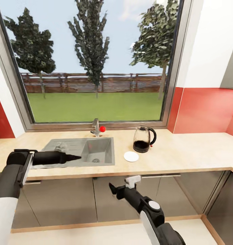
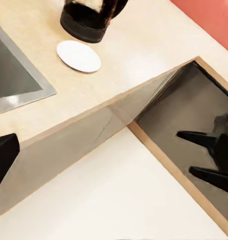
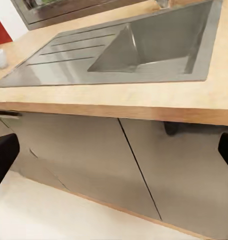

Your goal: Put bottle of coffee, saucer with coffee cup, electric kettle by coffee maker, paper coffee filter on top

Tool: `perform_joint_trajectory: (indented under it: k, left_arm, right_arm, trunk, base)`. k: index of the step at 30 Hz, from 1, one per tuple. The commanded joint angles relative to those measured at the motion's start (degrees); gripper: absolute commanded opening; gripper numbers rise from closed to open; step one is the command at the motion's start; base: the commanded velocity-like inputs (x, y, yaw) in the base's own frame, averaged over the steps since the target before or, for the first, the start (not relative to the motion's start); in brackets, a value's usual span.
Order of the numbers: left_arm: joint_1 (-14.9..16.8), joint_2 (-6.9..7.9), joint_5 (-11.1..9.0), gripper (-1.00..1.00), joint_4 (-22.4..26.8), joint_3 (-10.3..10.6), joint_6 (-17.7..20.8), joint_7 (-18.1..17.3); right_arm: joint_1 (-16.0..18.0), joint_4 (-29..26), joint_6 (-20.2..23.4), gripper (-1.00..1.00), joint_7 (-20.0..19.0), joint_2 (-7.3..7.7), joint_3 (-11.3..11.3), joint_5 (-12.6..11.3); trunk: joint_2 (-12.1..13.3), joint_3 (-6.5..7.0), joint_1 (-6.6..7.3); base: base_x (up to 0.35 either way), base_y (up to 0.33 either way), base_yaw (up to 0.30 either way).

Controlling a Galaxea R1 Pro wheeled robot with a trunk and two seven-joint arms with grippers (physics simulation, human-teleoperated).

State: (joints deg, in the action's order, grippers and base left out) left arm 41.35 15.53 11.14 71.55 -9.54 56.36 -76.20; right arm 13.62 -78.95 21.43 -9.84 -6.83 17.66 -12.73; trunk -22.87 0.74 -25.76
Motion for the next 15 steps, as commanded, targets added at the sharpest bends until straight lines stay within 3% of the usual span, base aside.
perform_joint_trajectory:
  k: [1, 4, 5, 8, 10, 14, 15]
  left_arm:
    - [0.81, 0.24, 0.64, 1.0, -0.25, -0.09, 0.76, -0.55]
    - [3.54, 1.16, 0.7, 1.0, -2.66, -0.17, 1.26, -0.42]
    - [4.54, 1.54, 0.75, 1.0, -4.8, -0.2, 1.38, -0.25]
    - [4.97, 1.7, 0.78, 1.0, -7.19, -0.2, 1.4, 0.73]
    - [4.86, 1.62, 0.72, 1.0, -8.27, -0.23, 1.29, 1.82]
    - [4.48, 1.35, 0.7, 1.0, -9.37, -0.19, 0.97, 3.05]
    - [4.43, 1.33, 0.7, 1.0, -9.41, -0.14, 0.95, 3.11]
  right_arm:
    - [0.0, -1.5, 1.6, 1.0, -0.07, -0.01, -0.07, -0.72]
    - [0.03, -5.63, 6.03, 1.0, -0.09, -0.07, -0.15, -2.6]
    - [0.08, -6.86, 7.54, 1.0, -0.05, -0.09, -0.4, -4.55]
    - [0.36, -7.55, 8.41, 1.0, -0.02, -0.1, -2.03, -7.53]
    - [1.76, -7.67, 8.56, 1.0, -0.01, -0.11, -4.55, -8.46]
    - [5.83, -7.78, 9.88, 1.0, -0.01, -0.07, -12.98, -9.41]
    - [6.28, -7.78, 10.19, 1.0, -0.01, -0.06, -13.93, -9.45]
  trunk:
    - [-0.05, -0.05, -0.02]
    - [-0.05, -0.05, -0.02]
    - [-0.05, -0.05, -0.02]
    - [-0.05, -0.05, -0.02]
    - [-0.05, -0.05, -0.02]
    - [-0.05, -0.05, -0.02]
    - [-0.05, -0.05, -0.02]
  base:
    - [0.0, 0.0, 0.0]
    - [0.0, 0.0, 0.0]
    - [0.0, 0.0, 0.0]
    - [0.0, 0.0, 0.0]
    - [0.0, 0.0, 0.0]
    - [0.0, 0.0, 0.0]
    - [0.0, 0.0, 0.0]
